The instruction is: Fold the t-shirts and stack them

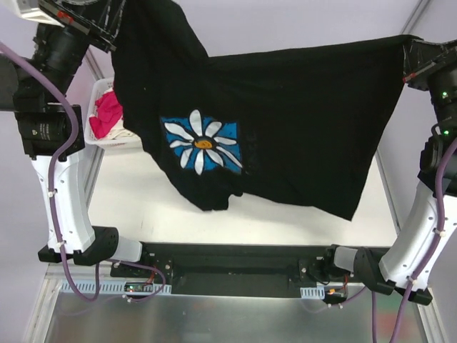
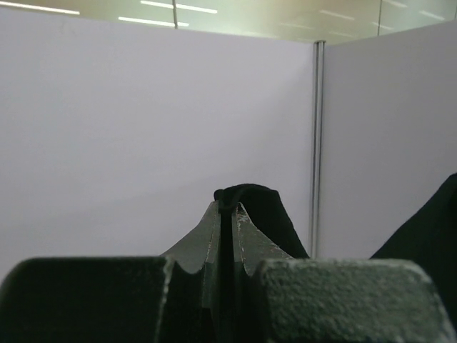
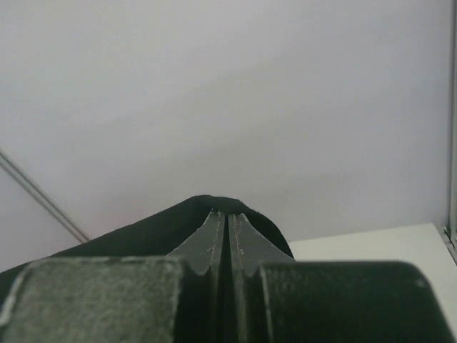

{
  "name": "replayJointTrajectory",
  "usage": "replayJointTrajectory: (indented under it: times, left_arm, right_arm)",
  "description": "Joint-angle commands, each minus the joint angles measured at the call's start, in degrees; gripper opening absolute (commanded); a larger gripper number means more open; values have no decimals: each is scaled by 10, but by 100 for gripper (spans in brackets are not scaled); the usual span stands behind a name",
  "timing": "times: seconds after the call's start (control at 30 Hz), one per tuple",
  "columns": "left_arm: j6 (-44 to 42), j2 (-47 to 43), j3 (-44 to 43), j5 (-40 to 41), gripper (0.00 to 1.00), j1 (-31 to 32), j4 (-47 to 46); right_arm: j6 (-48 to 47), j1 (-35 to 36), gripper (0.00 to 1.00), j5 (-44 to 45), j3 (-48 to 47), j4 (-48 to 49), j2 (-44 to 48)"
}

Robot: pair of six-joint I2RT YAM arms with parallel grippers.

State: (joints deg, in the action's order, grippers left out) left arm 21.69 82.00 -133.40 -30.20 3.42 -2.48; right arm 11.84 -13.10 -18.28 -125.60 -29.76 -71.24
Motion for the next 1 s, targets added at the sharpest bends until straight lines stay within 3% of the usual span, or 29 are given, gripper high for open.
replayJointTrajectory:
  times: [0.0, 0.13, 0.37, 0.57, 0.73, 0.97]
  left_arm:
    - [-53, -25, 54, -8, 0, 23, 11]
    - [-99, -42, 74, 22, 0, 26, 42]
    - [-153, -54, 50, 75, 0, 26, 78]
    - [-141, -23, -5, 55, 0, 27, 73]
    - [-130, 10, -68, -9, 0, 28, 50]
    - [-120, 47, -74, -23, 0, 29, 27]
  right_arm:
    - [-9, -7, 1, 81, -3, -9, -8]
    - [-11, -17, 1, 128, 4, -22, -17]
    - [-1, -35, 1, 121, -17, -10, -35]
    - [-4, -38, 1, 59, -20, 34, -52]
    - [-1, -38, 1, 8, -39, 66, -74]
    - [-13, -38, 1, -18, -68, 79, -94]
